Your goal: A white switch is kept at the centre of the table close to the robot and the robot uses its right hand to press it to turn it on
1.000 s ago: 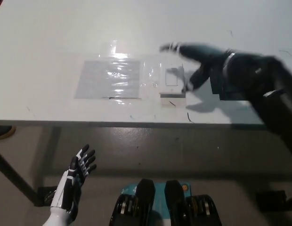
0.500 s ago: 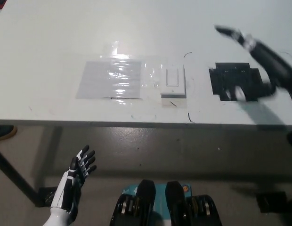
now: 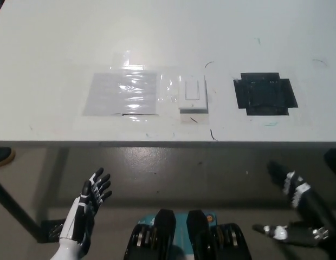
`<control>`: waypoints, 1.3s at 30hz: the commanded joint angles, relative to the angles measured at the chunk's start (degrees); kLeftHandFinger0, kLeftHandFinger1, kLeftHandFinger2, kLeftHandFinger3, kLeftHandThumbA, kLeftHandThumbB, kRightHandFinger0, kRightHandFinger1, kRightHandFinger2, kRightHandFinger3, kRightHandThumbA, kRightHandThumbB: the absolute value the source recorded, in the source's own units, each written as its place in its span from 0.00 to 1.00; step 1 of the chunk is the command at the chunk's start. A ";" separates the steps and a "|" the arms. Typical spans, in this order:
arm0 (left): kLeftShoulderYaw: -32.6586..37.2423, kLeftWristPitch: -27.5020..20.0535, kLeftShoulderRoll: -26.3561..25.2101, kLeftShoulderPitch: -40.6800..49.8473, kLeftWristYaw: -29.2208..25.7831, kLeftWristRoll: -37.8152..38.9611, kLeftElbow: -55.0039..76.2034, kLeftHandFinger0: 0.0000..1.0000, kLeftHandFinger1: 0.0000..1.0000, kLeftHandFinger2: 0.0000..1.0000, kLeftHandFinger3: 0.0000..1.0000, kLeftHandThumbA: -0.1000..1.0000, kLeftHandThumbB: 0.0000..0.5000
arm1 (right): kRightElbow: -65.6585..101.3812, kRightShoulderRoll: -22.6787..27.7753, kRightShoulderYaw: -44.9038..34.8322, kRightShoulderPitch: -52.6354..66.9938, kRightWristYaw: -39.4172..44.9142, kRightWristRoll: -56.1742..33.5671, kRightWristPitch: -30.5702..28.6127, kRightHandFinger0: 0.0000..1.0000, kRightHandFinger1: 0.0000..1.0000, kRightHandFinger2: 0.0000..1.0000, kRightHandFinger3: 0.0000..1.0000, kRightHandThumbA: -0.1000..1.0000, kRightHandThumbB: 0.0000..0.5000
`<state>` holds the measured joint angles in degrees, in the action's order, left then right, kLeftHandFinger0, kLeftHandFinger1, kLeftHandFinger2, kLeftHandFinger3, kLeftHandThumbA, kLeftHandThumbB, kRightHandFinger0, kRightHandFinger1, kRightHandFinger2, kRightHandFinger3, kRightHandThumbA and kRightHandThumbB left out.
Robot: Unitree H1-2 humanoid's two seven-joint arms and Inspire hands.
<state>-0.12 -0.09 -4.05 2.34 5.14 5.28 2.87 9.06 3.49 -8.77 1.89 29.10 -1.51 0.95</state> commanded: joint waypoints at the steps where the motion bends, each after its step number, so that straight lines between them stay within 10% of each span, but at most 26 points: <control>1: 0.49 -2.49 -0.23 -0.54 0.93 -0.05 2.06 1.00 1.00 1.00 1.00 1.00 0.08 | -5.08 -4.26 -0.90 -1.28 -4.83 -6.94 -8.42 1.00 1.00 1.00 1.00 0.96 0.31; 12: 0.81 -2.96 -0.85 0.19 1.70 -0.24 1.55 1.00 1.00 1.00 1.00 1.00 0.19 | -15.89 -6.27 0.25 -0.76 -9.67 -3.48 -16.01 1.00 1.00 1.00 1.00 0.93 0.23; 39: 1.09 -3.35 -0.41 1.76 1.50 -0.45 1.07 1.00 1.00 1.00 1.00 1.00 0.04 | -15.53 -3.32 5.16 0.89 -12.47 -2.74 -17.99 1.00 1.00 1.00 1.00 0.90 0.26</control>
<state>0.59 -1.55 -4.39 5.07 6.13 5.07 2.88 -7.34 -0.69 -4.59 3.97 17.73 -4.16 -14.19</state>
